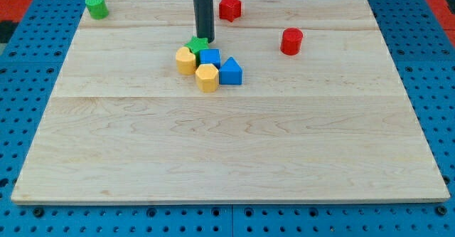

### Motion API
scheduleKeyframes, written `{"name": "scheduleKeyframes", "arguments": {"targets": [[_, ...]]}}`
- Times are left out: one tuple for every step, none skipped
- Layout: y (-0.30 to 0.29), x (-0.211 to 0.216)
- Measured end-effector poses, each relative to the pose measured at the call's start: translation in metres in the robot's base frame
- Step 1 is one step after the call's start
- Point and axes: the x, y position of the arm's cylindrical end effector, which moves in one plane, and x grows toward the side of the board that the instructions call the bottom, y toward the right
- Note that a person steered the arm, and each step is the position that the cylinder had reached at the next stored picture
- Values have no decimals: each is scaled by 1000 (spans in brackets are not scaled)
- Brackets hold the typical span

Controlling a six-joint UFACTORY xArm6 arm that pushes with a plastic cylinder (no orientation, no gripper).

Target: Move your arm closer to yellow hexagon

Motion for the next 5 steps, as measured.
{"name": "scheduleKeyframes", "arguments": {"targets": [[0, 15], [17, 18], [32, 22], [48, 37], [79, 61]]}}
